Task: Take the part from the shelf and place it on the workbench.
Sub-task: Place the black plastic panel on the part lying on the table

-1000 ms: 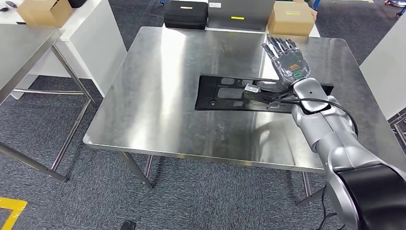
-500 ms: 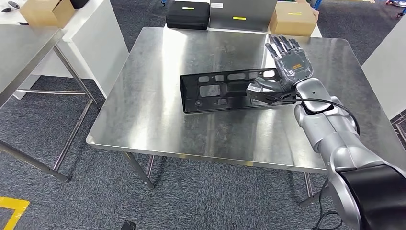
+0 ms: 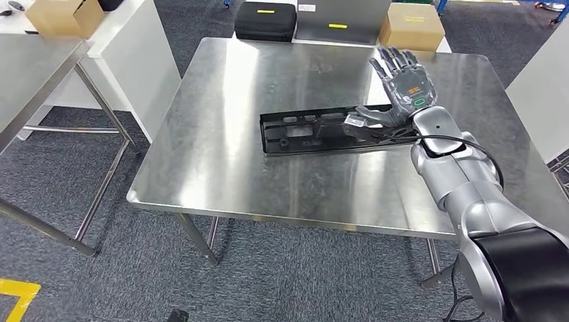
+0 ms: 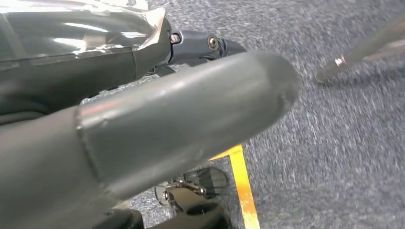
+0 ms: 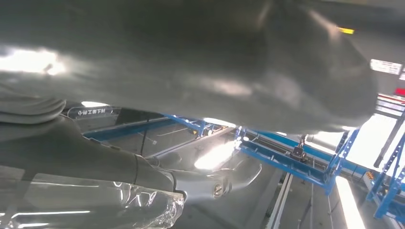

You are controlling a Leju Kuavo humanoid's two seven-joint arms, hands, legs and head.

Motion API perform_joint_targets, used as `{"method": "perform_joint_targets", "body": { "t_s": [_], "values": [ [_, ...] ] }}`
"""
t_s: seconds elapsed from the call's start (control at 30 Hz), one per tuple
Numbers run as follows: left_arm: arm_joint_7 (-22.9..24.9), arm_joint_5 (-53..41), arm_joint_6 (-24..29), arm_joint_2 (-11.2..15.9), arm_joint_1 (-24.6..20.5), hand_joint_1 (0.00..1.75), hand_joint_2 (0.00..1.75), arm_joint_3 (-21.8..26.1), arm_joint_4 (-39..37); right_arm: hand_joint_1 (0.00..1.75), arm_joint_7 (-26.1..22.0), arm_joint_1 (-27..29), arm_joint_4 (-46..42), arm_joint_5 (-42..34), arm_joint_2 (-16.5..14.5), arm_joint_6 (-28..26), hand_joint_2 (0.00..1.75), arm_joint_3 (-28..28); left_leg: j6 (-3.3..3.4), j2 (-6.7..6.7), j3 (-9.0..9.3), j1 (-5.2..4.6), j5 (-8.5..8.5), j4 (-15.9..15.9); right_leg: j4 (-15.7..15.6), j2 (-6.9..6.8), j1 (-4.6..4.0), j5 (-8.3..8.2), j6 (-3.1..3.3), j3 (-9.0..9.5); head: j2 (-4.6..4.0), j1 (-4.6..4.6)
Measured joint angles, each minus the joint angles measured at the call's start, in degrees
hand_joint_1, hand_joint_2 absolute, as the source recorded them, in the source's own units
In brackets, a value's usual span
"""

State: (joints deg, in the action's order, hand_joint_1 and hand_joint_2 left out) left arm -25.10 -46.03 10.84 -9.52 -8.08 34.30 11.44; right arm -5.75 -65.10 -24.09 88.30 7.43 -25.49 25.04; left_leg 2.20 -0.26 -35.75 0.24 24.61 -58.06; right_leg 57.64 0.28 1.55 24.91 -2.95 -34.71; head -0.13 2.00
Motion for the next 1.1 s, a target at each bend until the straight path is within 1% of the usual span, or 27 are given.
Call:
{"method": "perform_joint_targets", "body": {
  "t_s": [0.03, 0.07, 0.1, 0.13, 0.17, 0.2, 0.23, 0.27, 0.3, 0.33, 0.37, 0.4, 0.47, 0.5, 0.6, 0.67, 0.73, 0.77, 0.83, 0.9, 1.0, 1.03, 1.1],
  "values": [
    [0.0, 0.0, 0.0, 0.0, 0.0, 0.0, 0.0, 0.0, 0.0, 0.0, 0.0, -0.1, 0.0, 0.0, 0.1, 0.0, 0.0, 0.0, 0.55, 0.06, 0.23, -0.03, -0.32, 0.5, 1.0, -0.05, -0.06, 0.64, -0.07, -0.51, 0.0, -0.03],
    [0.0, 0.0, 0.0, 0.0, 0.0, 0.0, 0.0, 0.0, 0.0, 0.0, 0.0, -0.1, 0.0, 0.0, 0.3, 0.0, 0.0, 0.0, 1.01, 0.12, 0.44, -0.03, -0.61, 0.9, 3.2, -0.1, -0.12, 1.86, 0.12, -1.57, 0.0, -0.08],
    [0.0, 0.0, 0.0, 0.0, 0.0, 0.0, 0.0, 0.0, 0.0, 0.0, 0.0, -0.1, 0.0, 0.0, 0.5, 0.1, 0.0, 0.0, 1.34, 0.15, 0.52, -0.08, -0.76, 1.2, 6.8, -0.16, -0.12, 3.53, 0.49, -3.27, 0.0, -0.12],
    [0.0, 0.0, 0.0, 0.0, 0.0, 0.0, 0.0, 0.1, 0.0, 0.0, 0.0, 0.0, 0.1, 0.0, 0.6, 0.2, 0.0, 0.0, 1.53, 0.15, 0.49, -0.17, -0.79, 1.2, 11.0, -0.15, -0.22, 5.19, 0.8, -5.22, 0.0, -0.17],
    [0.0, 0.0, 0.0, 0.0, 0.0, 0.0, 0.0, 0.1, 0.0, 0.0, 0.0, 0.1, 0.1, 0.0, 0.8, 0.3, 0.0, 0.0, 1.63, 0.13, 0.48, -0.3, -0.79, 1.2, 14.5, -0.14, -0.3, 6.36, 0.87, -6.91, 0.0, -0.2],
    [0.0, 0.0, 0.0, 0.0, 0.0, 0.0, 0.0, 0.1, 0.0, 0.0, 0.1, 0.3, 0.2, 0.0, 0.9, 0.4, 0.0, 0.0, 1.7, 0.11, 0.47, -0.43, -0.78, 1.1, 16.3, -0.14, -0.38, 6.73, 0.73, -7.79, 0.0, -0.2],
    [0.0, 0.0, 0.0, 0.0, 0.0, 0.0, 0.0, 0.1, 0.0, 0.0, 0.4, 0.4, 0.2, 0.0, 0.9, 0.5, 0.0, 0.0, 1.73, 0.1, 0.47, -0.57, -0.77, 1.1, 15.7, -0.14, -0.47, 6.2, 0.43, -7.54, 0.0, -0.2],
    [0.0, 0.0, -0.1, -0.1, 0.0, 0.0, 0.0, 0.1, 0.0, 0.0, 1.0, 0.3, 0.3, 0.0, 1.0, 0.5, 0.0, -0.1, 1.74, 0.09, 0.49, -0.71, -0.76, 1.0, 12.9, -0.16, -0.5, 4.92, 0.08, -6.13, 0.0, -0.19],
    [0.0, 0.1, -0.1, -0.1, 0.0, 0.0, 0.0, 0.1, 0.0, 0.0, 1.9, 0.2, 0.3, -0.1, 1.3, 0.6, 0.0, -0.3, 1.72, 0.07, 0.46, -0.83, -0.72, 0.9, 8.8, -0.23, -0.52, 3.34, -0.17, -4.0, 0.0, -0.19],
    [-0.1, 0.2, -0.2, -0.1, 0.0, 0.0, 0.0, 0.2, 0.0, 0.0, 2.9, -0.1, 0.3, -0.2, 1.7, 0.6, 0.0, -0.6, 1.64, -0.02, 0.34, -1.05, -0.63, 0.6, 4.8, -0.31, -0.62, 1.99, -0.22, -2.0, 0.0, -0.18],
    [-0.1, 0.5, -0.3, -0.1, 0.1, 0.0, 0.0, 0.3, 0.0, 0.0, 4.0, -0.4, 0.3, -0.4, 2.5, 0.4, 0.0, -1.0, 1.53, -0.13, 0.17, -1.24, -0.51, 0.4, 1.8, -0.38, -0.72, 1.02, -0.09, -0.52, 0.0, -0.14],
    [0.0, 0.7, -0.4, -0.2, 0.1, 0.0, 0.0, 0.5, 0.0, 0.0, 4.9, -0.7, 0.3, -0.7, 3.5, 0.2, 0.0, -1.5, 1.64, -0.25, -0.02, -1.43, -0.31, 0.1, 0.2, -0.45, -0.7, 0.53, 0.09, 0.31, 0.0, -0.12],
    [0.0, 1.3, -0.6, -0.3, 0.5, 0.0, 0.0, 1.0, 0.0, 0.0, 5.7, -0.7, 0.3, -1.9, 5.9, -0.9, 0.0, -2.8, 2.09, -0.4, -0.24, -1.53, -0.1, -0.2, -0.2, -0.47, -0.68, 0.3, 0.39, 0.57, 0.0, -0.07],
    [-0.1, 1.7, -0.6, -0.4, 0.7, 0.0, 0.0, 1.3, 0.0, 0.0, 5.6, -0.5, 0.3, -2.6, 7.3, -1.9, 0.0, -3.6, 2.35, -0.41, -0.25, -1.5, -0.07, -0.2, -0.3, -0.47, -0.64, 0.26, 0.39, 0.62, 0.0, -0.08],
    [-0.1, 2.3, -0.6, -0.9, 0.9, 0.0, 0.0, 2.2, 0.0, 0.0, 4.6, 1.1, 0.2, -4.7, 11.2, -5.0, 0.0, -6.0, 2.36, -0.35, -0.19, -1.37, -0.14, -0.1, -0.2, -0.43, -0.83, 0.25, 0.43, 0.65, 0.0, -0.08],
    [-0.2, 2.4, -0.6, -1.1, 1.0, 0.0, 0.87, 2.7, 0.0, 0.0, 4.2, 2.3, 0.2, -5.1, 13.1, -5.7, 0.0, -7.2, 2.33, -0.27, -0.19, -1.35, -0.14, -0.1, -0.2, -0.35, -0.86, 0.25, 0.44, 0.64, 0.0, -0.09],
    [-0.5, 2.7, -0.8, -1.1, 1.0, 0.0, 1.75, 3.0, 0.0, 0.0, 4.3, 3.1, 0.1, -5.2, 14.3, -5.7, 0.0, -8.0, 2.21, -0.07, -0.13, -1.35, -0.09, -0.1, -0.2, -0.13, -0.86, 0.25, 0.45, 0.61, 0.0, -0.06],
    [-0.8, 2.9, -1.0, -1.2, 0.9, 0.0, 1.75, 3.2, 0.0, 0.0, 4.5, 3.5, 0.1, -5.4, 14.8, -5.8, 0.0, -8.4, 2.13, 0.02, -0.08, -1.34, -0.07, -0.1, -0.2, -0.04, -0.87, 0.26, 0.46, 0.61, 0.0, -0.06],
    [-1.7, 3.4, -1.3, -1.3, 0.9, 0.0, 1.75, 3.7, 0.0, 0.0, 4.6, 4.7, -0.2, -6.5, 16.1, -6.4, 0.87, -9.3, 2.02, 0.06, 0.01, -1.33, -0.04, -0.1, -0.2, -0.03, -0.96, 0.28, 0.48, 0.56, 0.0, -0.05],
    [-2.5, 4.0, -1.3, -1.6, 0.9, 0.0, 1.75, 4.3, 0.0, 0.0, 4.0, 7.3, -1.1, -8.8, 18.4, -8.8, 1.75, -11.0, 1.98, -0.26, 0.03, -1.34, -0.03, -0.1, -0.2, -0.36, -1.07, 0.34, 0.51, 0.57, 0.0, -0.09],
    [-2.8, 4.3, -1.2, -1.9, 1.0, 0.0, 1.75, 5.1, 0.0, 0.0, 3.0, 14.2, -4.0, -13.1, 22.9, -12.2, 1.75, -14.9, 1.97, -0.82, -0.03, -1.36, -0.02, -0.1, -0.3, -0.9, -1.15, 0.43, 0.54, 0.77, 0.0, -0.19],
    [-2.6, 4.2, -1.1, -1.9, 1.0, 0.0, 1.75, 5.2, 0.0, 0.0, 2.9, 17.5, -5.9, -14.3, 24.2, -12.6, 1.75, -16.4, 1.96, -0.87, -0.05, -1.37, 0.0, -0.1, -0.4, -0.97, -1.18, 0.45, 0.5, 0.84, 0.0, -0.14],
    [-2.1, 3.9, -1.0, -1.9, 1.0, 0.0, 1.75, 5.5, 0.0, 0.0, 2.8, 26.1, -11.5, -15.8, 26.7, -12.7, 1.75, -20.5, 1.94, -0.98, -0.08, -1.41, 0.05, 0.0, -0.5, -1.13, -1.23, 0.5, 0.41, 0.95, 0.0, -0.21]
  ]
}}
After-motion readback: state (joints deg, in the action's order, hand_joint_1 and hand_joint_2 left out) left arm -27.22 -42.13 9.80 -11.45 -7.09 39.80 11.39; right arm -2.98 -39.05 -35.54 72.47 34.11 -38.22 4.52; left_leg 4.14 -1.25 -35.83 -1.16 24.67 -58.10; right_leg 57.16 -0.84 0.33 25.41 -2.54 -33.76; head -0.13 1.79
